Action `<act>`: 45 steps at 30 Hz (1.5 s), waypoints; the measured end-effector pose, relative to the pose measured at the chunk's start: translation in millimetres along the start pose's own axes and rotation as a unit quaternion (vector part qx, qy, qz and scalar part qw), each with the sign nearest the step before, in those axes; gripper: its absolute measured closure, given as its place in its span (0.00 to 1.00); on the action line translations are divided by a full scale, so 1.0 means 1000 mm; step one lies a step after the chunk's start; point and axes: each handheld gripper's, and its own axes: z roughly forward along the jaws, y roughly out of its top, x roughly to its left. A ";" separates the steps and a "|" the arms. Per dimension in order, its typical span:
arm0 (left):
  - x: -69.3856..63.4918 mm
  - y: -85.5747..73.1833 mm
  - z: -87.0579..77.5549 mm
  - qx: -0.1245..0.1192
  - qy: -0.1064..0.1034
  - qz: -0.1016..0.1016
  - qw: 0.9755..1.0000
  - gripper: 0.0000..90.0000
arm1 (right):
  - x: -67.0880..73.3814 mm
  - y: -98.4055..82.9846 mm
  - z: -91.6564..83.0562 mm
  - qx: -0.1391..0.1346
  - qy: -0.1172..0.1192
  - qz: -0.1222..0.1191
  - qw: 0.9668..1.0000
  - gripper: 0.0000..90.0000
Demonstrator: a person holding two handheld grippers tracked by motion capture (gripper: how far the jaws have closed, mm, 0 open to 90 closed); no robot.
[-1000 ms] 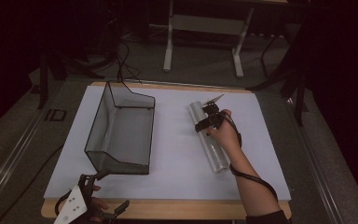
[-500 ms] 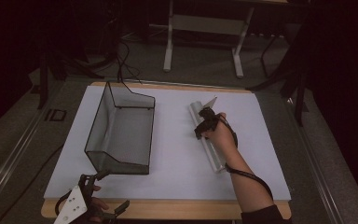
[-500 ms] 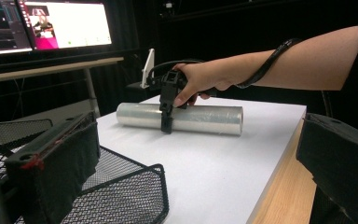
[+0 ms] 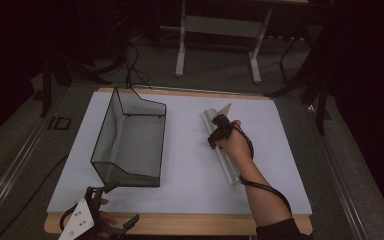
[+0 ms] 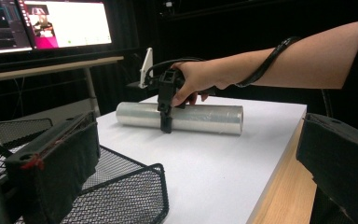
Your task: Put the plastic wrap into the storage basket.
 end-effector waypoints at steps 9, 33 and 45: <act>0.000 0.000 0.000 -0.001 0.003 -0.001 1.000 0.00 | -0.001 0.001 -0.023 -0.004 0.016 0.008 1.000 0.36; -0.001 0.000 0.001 0.002 0.004 0.003 1.000 0.00 | 0.018 0.017 -0.092 -0.068 0.123 0.029 0.990 0.36; 0.001 0.000 0.002 -0.002 0.001 0.003 1.000 0.00 | 0.051 0.031 -0.121 -0.112 0.173 0.024 0.978 0.36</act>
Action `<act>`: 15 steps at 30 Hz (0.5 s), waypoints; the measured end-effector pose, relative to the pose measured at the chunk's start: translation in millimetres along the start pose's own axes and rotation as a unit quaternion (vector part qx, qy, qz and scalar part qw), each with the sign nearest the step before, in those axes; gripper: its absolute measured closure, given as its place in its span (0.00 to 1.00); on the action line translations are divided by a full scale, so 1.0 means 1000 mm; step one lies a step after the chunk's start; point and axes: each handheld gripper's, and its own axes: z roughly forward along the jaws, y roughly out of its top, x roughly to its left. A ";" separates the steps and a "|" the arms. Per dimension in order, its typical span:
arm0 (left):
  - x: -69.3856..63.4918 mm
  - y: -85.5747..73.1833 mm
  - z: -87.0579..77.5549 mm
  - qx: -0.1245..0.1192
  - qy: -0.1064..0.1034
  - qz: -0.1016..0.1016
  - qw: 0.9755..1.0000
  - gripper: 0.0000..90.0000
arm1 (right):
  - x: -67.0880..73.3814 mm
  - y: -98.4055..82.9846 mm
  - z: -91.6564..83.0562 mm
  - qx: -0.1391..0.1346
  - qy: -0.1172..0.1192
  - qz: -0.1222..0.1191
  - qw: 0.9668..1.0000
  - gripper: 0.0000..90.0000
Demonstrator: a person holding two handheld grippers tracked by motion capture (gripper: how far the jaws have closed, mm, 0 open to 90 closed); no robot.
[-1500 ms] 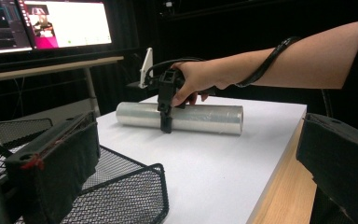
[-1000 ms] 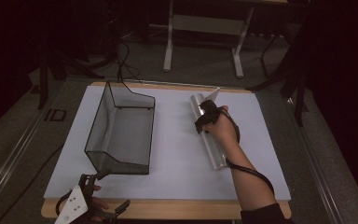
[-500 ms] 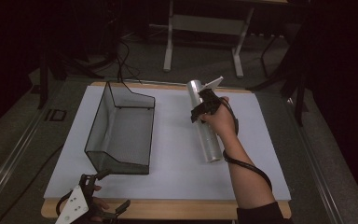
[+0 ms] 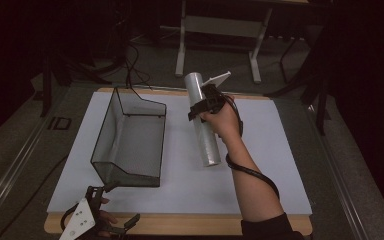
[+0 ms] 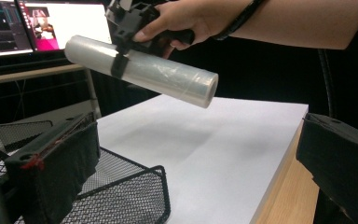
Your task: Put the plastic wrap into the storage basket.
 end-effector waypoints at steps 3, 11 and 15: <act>0.000 0.000 0.000 0.000 -0.001 -0.001 1.000 0.00 | 0.013 0.004 -0.002 -0.010 0.007 -0.007 1.000 0.36; -0.001 0.001 -0.001 -0.002 0.002 0.002 1.000 0.00 | 0.054 0.013 -0.006 -0.069 0.041 -0.018 0.997 0.36; 0.000 0.001 -0.001 -0.002 0.002 0.001 1.000 0.00 | 0.064 0.016 -0.005 -0.079 0.058 -0.012 0.995 0.36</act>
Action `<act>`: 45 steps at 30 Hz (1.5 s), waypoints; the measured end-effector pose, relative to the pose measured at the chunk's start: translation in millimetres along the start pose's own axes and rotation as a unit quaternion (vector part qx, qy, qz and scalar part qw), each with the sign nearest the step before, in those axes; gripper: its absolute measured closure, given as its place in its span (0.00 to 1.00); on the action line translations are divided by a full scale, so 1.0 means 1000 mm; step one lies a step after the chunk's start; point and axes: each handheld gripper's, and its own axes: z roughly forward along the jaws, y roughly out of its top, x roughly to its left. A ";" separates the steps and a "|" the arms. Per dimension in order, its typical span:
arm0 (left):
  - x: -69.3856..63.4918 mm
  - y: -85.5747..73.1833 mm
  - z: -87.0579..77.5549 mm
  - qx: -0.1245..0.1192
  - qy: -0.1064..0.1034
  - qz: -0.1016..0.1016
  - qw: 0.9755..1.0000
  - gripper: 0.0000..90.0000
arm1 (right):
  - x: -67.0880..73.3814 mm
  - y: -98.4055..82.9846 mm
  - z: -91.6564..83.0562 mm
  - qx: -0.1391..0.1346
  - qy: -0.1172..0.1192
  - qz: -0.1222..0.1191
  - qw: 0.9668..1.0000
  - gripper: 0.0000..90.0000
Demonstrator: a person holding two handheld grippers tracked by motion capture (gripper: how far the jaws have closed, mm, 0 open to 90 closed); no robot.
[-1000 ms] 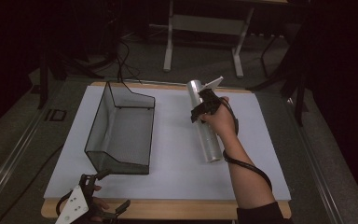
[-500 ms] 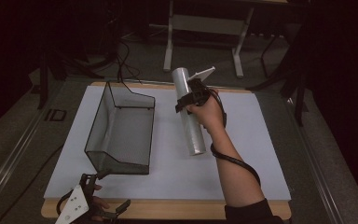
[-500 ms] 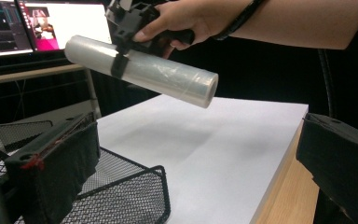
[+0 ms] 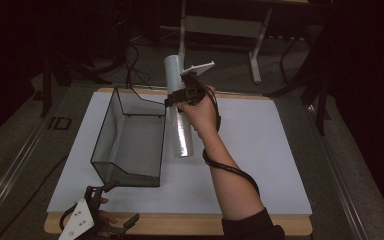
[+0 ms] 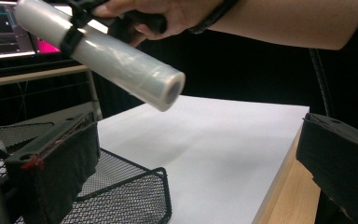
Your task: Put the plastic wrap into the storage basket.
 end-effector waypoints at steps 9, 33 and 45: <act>-0.001 0.001 -0.001 -0.001 0.000 0.003 1.000 0.00 | 0.024 -0.001 0.010 -0.087 0.032 0.018 0.996 0.36; 0.000 0.000 -0.001 -0.004 -0.008 0.000 1.000 0.00 | 0.040 -0.036 0.081 -0.112 0.028 0.049 0.992 0.36; 0.000 0.000 -0.001 -0.005 -0.009 0.003 1.000 0.00 | 0.036 -0.055 0.109 -0.061 0.027 0.054 0.996 0.36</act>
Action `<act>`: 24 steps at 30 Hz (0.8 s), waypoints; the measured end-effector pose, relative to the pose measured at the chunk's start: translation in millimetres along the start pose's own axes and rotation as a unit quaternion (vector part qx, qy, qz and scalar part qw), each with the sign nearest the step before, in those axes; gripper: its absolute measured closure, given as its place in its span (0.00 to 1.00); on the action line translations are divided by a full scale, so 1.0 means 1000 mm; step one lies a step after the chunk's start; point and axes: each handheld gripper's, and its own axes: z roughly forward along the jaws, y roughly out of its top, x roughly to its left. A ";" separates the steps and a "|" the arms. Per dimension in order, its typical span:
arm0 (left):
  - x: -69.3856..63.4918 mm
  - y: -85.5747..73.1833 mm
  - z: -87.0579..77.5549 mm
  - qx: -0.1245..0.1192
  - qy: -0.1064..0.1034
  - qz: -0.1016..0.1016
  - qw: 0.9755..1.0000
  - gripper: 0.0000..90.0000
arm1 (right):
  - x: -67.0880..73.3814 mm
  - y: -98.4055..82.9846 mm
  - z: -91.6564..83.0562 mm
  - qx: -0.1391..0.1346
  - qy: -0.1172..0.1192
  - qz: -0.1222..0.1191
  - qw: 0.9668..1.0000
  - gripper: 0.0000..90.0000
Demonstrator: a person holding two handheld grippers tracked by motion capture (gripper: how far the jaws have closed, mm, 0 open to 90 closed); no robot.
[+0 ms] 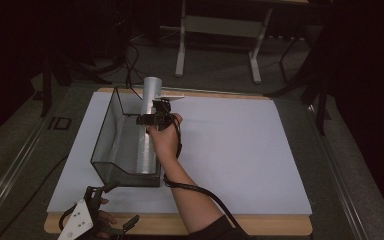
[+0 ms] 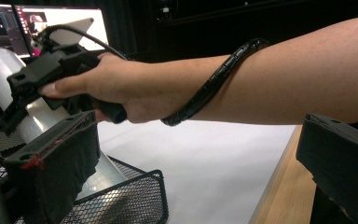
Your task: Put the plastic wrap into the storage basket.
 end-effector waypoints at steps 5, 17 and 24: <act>-0.001 0.000 0.000 0.001 0.000 0.005 1.000 0.00 | -0.001 -0.005 0.006 0.013 -0.002 -0.002 1.000 0.36; -0.001 -0.001 0.001 0.004 -0.001 0.007 1.000 0.00 | -0.005 -0.010 0.017 0.040 -0.001 0.016 0.999 0.36; 0.000 0.000 0.000 0.004 0.001 0.009 1.000 0.00 | -0.007 -0.012 0.021 0.042 -0.004 0.018 0.999 0.35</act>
